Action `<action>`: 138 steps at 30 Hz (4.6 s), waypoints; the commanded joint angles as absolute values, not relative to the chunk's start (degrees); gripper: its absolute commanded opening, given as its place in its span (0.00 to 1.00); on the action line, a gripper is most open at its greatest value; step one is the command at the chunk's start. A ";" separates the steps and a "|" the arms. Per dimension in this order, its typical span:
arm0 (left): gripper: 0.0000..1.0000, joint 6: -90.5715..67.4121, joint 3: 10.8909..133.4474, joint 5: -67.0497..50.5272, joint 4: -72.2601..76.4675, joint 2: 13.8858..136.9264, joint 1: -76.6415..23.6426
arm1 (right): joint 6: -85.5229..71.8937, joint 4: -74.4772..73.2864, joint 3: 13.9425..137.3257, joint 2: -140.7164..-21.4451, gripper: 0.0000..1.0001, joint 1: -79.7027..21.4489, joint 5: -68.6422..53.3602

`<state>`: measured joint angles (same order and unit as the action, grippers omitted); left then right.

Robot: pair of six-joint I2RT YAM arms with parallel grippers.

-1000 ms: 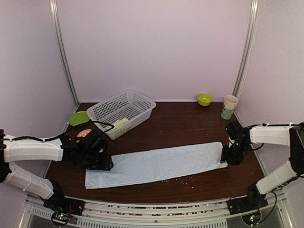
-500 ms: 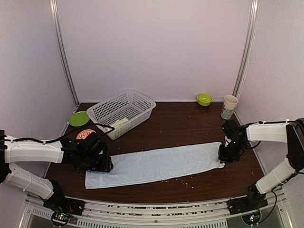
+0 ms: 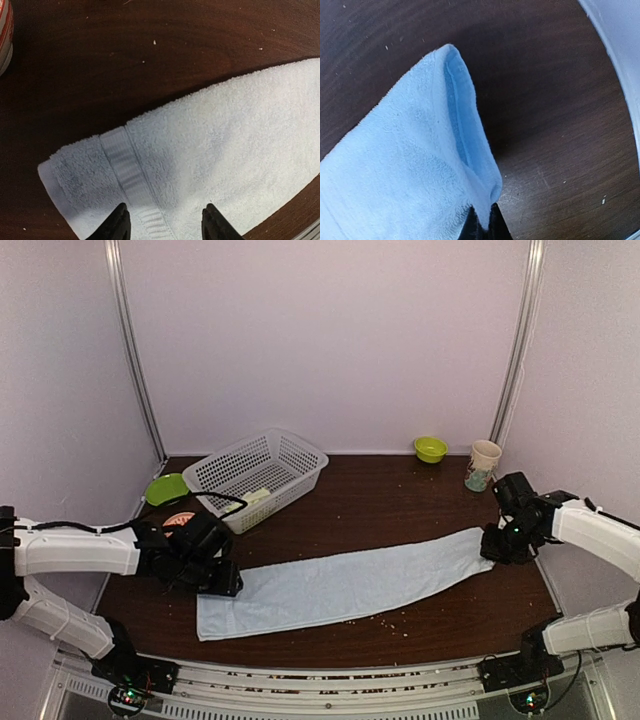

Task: Roll the towels
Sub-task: Pick up the towel from the center of the board, then fold the towel at the center of the board, then smooth out the towel at the center of the board.

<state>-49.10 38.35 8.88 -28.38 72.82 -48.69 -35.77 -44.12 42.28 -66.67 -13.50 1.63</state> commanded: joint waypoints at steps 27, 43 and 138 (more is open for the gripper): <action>0.42 -48.65 49.78 4.54 -27.59 85.91 -48.45 | -30.30 -43.24 55.59 -50.66 0.00 -34.83 -1.35; 0.42 -53.83 38.68 7.64 -31.90 65.26 -48.44 | -39.17 -24.95 61.89 -71.69 0.00 -61.25 3.23; 0.52 -62.82 37.55 0.01 -20.71 79.82 -48.96 | -41.09 -11.00 51.18 -82.66 0.55 -57.67 -6.80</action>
<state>-62.17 37.95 0.91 -23.35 77.76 -48.82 -41.34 -12.12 51.37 -83.99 -58.28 -6.09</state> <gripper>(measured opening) 0.530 0.554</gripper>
